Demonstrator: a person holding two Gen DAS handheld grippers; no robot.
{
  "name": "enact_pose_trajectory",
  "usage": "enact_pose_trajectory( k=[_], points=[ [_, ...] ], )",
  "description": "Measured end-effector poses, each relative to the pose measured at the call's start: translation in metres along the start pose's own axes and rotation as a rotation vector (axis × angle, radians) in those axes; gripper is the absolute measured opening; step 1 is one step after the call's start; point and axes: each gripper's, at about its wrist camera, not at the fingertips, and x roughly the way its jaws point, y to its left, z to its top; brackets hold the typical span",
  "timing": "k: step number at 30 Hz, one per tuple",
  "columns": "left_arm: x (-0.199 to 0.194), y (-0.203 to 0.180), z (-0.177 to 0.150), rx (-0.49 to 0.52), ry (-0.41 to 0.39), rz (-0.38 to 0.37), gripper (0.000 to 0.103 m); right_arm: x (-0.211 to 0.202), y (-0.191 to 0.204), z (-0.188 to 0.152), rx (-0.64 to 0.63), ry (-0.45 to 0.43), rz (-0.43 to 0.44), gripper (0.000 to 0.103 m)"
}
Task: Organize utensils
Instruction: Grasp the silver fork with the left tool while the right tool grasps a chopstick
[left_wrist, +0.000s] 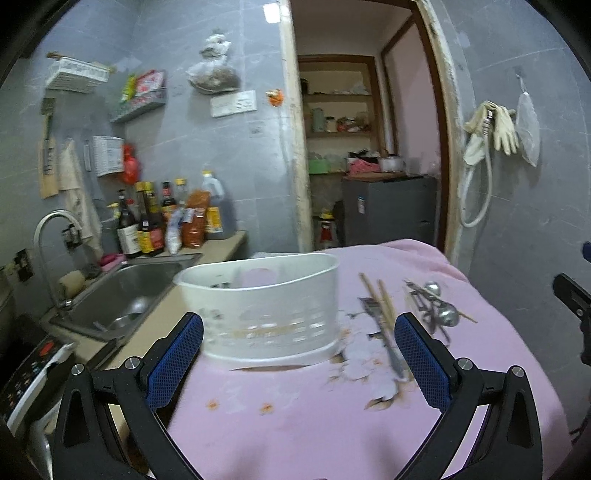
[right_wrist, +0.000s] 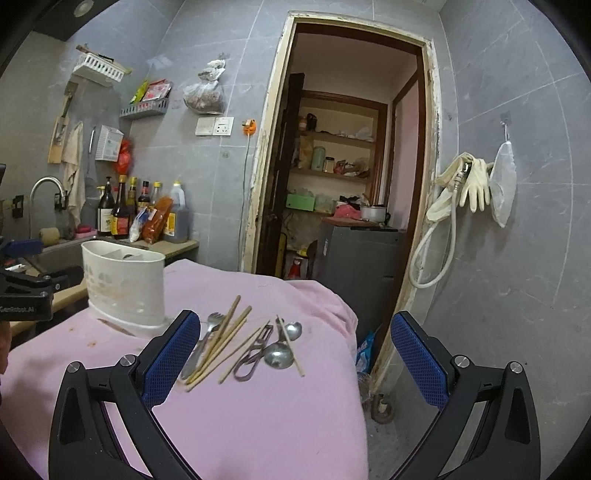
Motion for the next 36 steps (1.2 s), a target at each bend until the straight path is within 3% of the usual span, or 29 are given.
enact_pose_trajectory(
  k=[4, 8, 16, 22, 29, 36],
  points=[
    [0.023, -0.017, 0.007, 0.029, 0.060, -0.080, 0.102, 0.020, -0.020, 0.003, 0.019, 0.038, 0.038, 0.101],
    [0.050, -0.037, 0.011, 0.059, 0.122, -0.137, 0.093, 0.045, -0.034, 0.002, 0.020, 0.093, 0.075, 0.082],
    [0.114, -0.071, 0.008, 0.114, 0.280, -0.175, 0.051, 0.112, -0.048, -0.012, 0.043, 0.277, 0.190, 0.055],
    [0.169, -0.079, 0.003, 0.080, 0.416, -0.190, 0.029, 0.165, -0.054, -0.027, 0.092, 0.414, 0.254, 0.034],
    [0.203, -0.076, -0.004, 0.057, 0.475, -0.161, 0.022, 0.215, -0.057, -0.037, 0.118, 0.531, 0.317, 0.018],
    [0.226, -0.070, -0.013, 0.041, 0.529, -0.145, 0.020, 0.239, -0.045, -0.037, 0.076, 0.587, 0.379, 0.015]
  ],
)
